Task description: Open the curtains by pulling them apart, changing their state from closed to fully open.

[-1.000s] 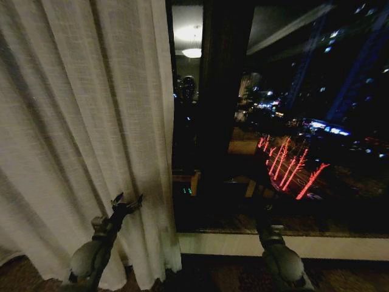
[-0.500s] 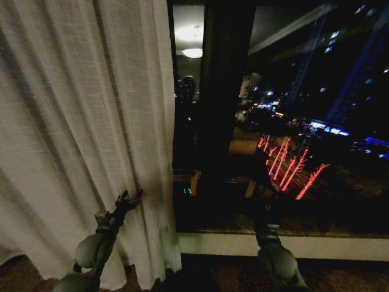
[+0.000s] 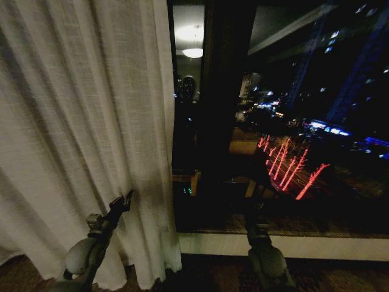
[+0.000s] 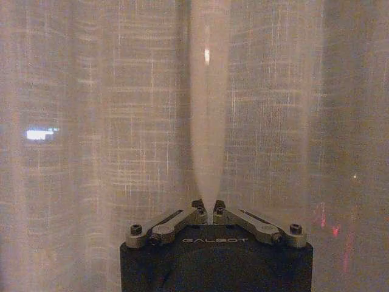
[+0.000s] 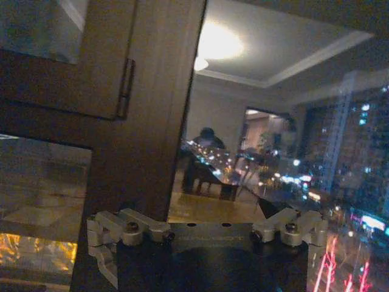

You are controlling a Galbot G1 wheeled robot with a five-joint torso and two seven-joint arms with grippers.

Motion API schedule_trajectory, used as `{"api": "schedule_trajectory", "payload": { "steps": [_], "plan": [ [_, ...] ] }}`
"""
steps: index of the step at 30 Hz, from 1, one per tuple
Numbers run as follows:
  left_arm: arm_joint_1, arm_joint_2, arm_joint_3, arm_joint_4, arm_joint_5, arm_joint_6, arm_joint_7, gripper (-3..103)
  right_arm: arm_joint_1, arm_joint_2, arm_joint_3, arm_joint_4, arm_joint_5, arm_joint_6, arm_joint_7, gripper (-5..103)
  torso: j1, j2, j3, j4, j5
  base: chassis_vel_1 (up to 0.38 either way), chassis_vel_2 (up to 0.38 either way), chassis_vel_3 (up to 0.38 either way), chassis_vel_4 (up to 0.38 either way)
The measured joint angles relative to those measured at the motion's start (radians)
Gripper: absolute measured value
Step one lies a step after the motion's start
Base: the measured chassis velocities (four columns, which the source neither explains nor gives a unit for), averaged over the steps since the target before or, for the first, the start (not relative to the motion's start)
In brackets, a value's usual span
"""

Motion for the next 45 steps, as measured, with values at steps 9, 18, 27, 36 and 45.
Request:
{"api": "schedule_trajectory", "payload": {
  "steps": [9,18,27,36,45],
  "plan": [
    [0.015,0.002,-0.013,-0.015,-0.011,0.0,0.002,0,-0.017,-0.029,-0.027,0.027,-0.032,-0.01,0.004,100,0.0,0.0,0.0,-0.0001,0.0001,0.0,0.0,0.0,0.0],
    [0.027,-0.028,-0.011,-0.026,0.005,0.0,0.003,0,-0.025,-0.085,-0.012,0.033,0.009,-0.022,0.019,100,0.0,0.0,0.0,-0.0001,0.0001,0.123,0.129,-0.123,-0.133],
    [0.06,-0.045,-0.013,-0.056,0.027,-0.002,0.008,0,-0.047,-0.061,-0.009,0.051,0.014,-0.011,0.019,100,0.0,0.0,0.0,-0.0001,0.0,0.265,0.264,-0.26,-0.268],
    [0.112,-0.059,-0.043,-0.109,0.03,-0.005,0.012,0,-0.063,-0.058,-0.03,0.076,0.011,-0.009,0.017,100,0.0,0.0,0.0,0.0,0.0,0.334,0.355,-0.337,-0.335],
    [0.141,-0.061,-0.071,-0.148,0.025,-0.008,0.012,0,-0.065,-0.057,-0.062,0.089,0.006,-0.007,0.015,100,0.0,0.0,0.0,0.0,-0.0003,0.35,0.356,-0.373,-0.344]
  ]
}}
